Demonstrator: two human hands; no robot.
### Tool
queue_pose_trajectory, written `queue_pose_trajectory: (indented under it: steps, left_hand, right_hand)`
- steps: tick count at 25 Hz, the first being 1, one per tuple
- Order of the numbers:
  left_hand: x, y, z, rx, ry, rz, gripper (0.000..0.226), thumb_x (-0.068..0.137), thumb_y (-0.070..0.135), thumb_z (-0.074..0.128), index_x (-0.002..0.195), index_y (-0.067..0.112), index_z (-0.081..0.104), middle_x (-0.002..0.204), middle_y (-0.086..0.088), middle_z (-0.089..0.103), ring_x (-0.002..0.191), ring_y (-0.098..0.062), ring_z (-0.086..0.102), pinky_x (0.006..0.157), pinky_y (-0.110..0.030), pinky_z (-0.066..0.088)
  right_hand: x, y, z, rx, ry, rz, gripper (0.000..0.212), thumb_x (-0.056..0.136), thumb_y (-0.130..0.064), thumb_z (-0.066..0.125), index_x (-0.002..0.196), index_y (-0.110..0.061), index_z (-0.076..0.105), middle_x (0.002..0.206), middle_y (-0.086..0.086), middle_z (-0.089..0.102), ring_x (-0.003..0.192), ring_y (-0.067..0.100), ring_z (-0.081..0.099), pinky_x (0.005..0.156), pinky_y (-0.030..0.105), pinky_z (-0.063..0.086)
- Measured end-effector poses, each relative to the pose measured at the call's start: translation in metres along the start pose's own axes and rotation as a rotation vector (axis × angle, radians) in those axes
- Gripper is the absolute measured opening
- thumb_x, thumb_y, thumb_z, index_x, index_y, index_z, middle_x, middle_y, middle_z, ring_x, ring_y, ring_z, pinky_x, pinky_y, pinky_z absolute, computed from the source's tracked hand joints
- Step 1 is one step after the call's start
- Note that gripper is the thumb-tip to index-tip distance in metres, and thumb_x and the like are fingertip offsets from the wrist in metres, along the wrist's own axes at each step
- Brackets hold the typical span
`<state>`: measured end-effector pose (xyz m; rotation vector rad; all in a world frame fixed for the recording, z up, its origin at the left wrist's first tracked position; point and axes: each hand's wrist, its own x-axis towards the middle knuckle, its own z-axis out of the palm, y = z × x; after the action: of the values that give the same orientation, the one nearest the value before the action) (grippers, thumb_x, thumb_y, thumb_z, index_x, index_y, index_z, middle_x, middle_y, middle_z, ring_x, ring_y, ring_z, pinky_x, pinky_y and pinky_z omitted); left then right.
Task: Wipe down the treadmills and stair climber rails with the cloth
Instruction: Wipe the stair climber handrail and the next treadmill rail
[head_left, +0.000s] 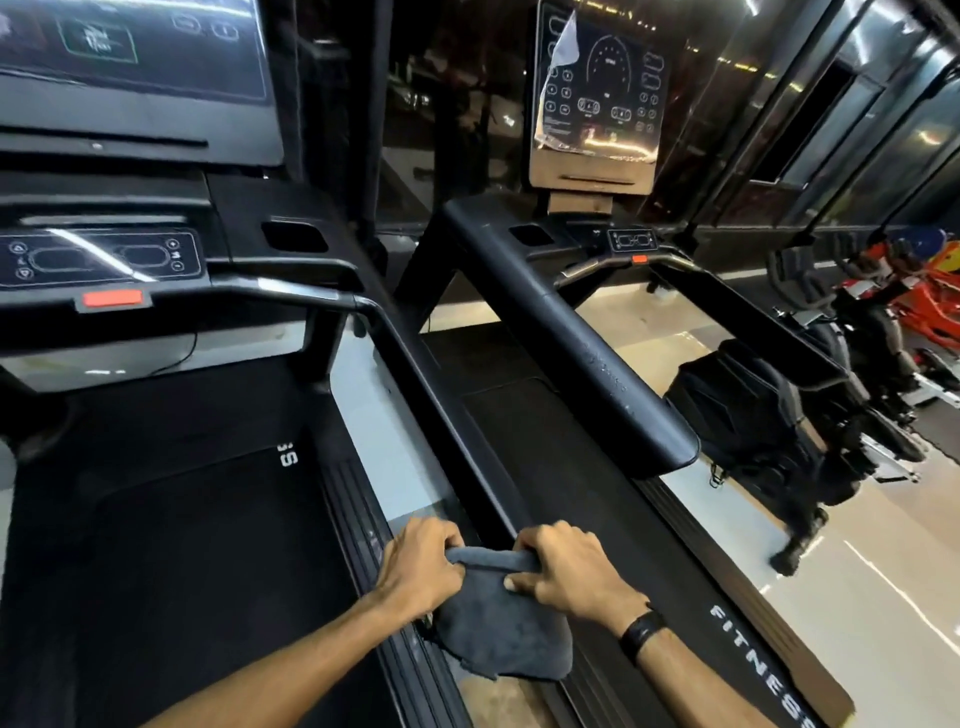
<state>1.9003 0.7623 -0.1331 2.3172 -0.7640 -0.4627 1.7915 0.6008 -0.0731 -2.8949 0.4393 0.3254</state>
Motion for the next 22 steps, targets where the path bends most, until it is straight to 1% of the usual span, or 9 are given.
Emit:
queue_pose_trajectory:
  steps: [4, 7, 10, 12, 14, 16, 18, 20, 22]
  left_hand:
    - [0.005, -0.006, 0.005, -0.01, 0.085, -0.07, 0.016, 0.07, 0.013, 0.061, 0.067, 0.028, 0.054, 0.075, 0.014, 0.059, 0.085, -0.013, 0.063, 0.068, -0.027, 0.043]
    - [0.006, -0.005, 0.01, -0.024, 0.107, -0.123, 0.015, 0.068, 0.013, 0.06, 0.068, 0.027, 0.055, 0.074, 0.014, 0.059, 0.081, -0.012, 0.061, 0.065, -0.026, 0.041]
    - [0.006, -0.004, 0.016, -0.022, -0.031, -0.121, 0.018, 0.066, 0.01, 0.059, 0.074, 0.026, 0.062, 0.075, 0.006, 0.064, 0.073, -0.012, 0.06, 0.058, -0.024, 0.043]
    - [0.004, 0.0, 0.025, -0.002, -0.113, -0.081, 0.019, 0.067, 0.006, 0.06, 0.075, 0.022, 0.066, 0.08, 0.003, 0.063, 0.071, -0.009, 0.058, 0.06, -0.023, 0.042]
    - [0.001, 0.005, 0.036, 0.016, -0.129, -0.034, 0.014, 0.068, 0.002, 0.061, 0.068, 0.016, 0.061, 0.093, 0.004, 0.06, 0.081, -0.003, 0.054, 0.074, -0.023, 0.043]
    - [-0.003, 0.009, 0.044, 0.038, -0.135, -0.009, 0.017, 0.07, 0.005, 0.061, 0.064, 0.02, 0.058, 0.126, 0.017, 0.055, 0.116, 0.001, 0.048, 0.094, -0.03, 0.043]
    - [-0.008, 0.015, 0.049, 0.046, -0.148, 0.008, 0.014, 0.07, 0.006, 0.061, 0.064, 0.018, 0.063, 0.144, 0.021, 0.045, 0.137, 0.007, 0.028, 0.11, -0.025, 0.032]
    - [-0.014, 0.023, 0.055, 0.059, -0.166, 0.027, 0.013, 0.069, 0.007, 0.061, 0.06, 0.017, 0.061, 0.138, 0.015, 0.055, 0.136, 0.009, 0.028, 0.114, -0.016, 0.022]
    - [-0.02, 0.029, 0.061, 0.097, -0.186, 0.031, 0.014, 0.068, 0.015, 0.062, 0.06, 0.022, 0.053, 0.116, 0.015, 0.059, 0.119, 0.003, 0.046, 0.11, -0.023, 0.028]
  right_hand:
    - [0.017, 0.004, 0.006, 0.018, -0.026, -0.088, 0.033, 0.082, -0.055, 0.069, 0.095, -0.026, 0.06, 0.099, 0.004, 0.067, 0.101, 0.029, 0.061, 0.069, 0.034, 0.033]
    - [0.029, 0.015, 0.009, 0.022, -0.04, -0.163, 0.034, 0.083, -0.054, 0.068, 0.096, -0.023, 0.06, 0.099, 0.004, 0.068, 0.101, 0.029, 0.061, 0.07, 0.034, 0.034]
    - [0.035, 0.035, 0.009, 0.051, -0.039, -0.268, 0.027, 0.084, -0.048, 0.069, 0.097, -0.026, 0.06, 0.098, -0.001, 0.069, 0.1, 0.028, 0.063, 0.069, 0.034, 0.035]
    - [0.039, 0.052, 0.007, 0.078, -0.032, -0.354, 0.024, 0.084, -0.045, 0.069, 0.097, -0.027, 0.059, 0.099, -0.004, 0.069, 0.099, 0.025, 0.063, 0.07, 0.035, 0.039]
    - [0.044, 0.065, 0.005, 0.106, -0.026, -0.438, 0.02, 0.085, -0.041, 0.068, 0.098, -0.028, 0.06, 0.099, -0.007, 0.067, 0.098, 0.021, 0.062, 0.072, 0.035, 0.042]
    - [0.045, 0.072, 0.004, 0.135, -0.024, -0.518, 0.016, 0.084, -0.035, 0.067, 0.098, -0.028, 0.062, 0.097, -0.008, 0.065, 0.095, 0.018, 0.061, 0.072, 0.034, 0.042]
    - [0.044, 0.077, 0.003, 0.155, -0.054, -0.602, 0.014, 0.083, -0.028, 0.067, 0.097, -0.028, 0.065, 0.094, -0.008, 0.063, 0.092, 0.016, 0.06, 0.073, 0.034, 0.044]
    - [0.043, 0.083, 0.0, 0.155, -0.094, -0.676, 0.017, 0.083, -0.026, 0.07, 0.1, -0.027, 0.068, 0.094, -0.009, 0.063, 0.091, 0.013, 0.059, 0.071, 0.029, 0.04]
    - [0.044, 0.089, -0.006, 0.179, -0.109, -0.718, 0.02, 0.082, -0.025, 0.071, 0.102, -0.026, 0.07, 0.093, -0.01, 0.063, 0.091, 0.009, 0.057, 0.071, 0.024, 0.034]
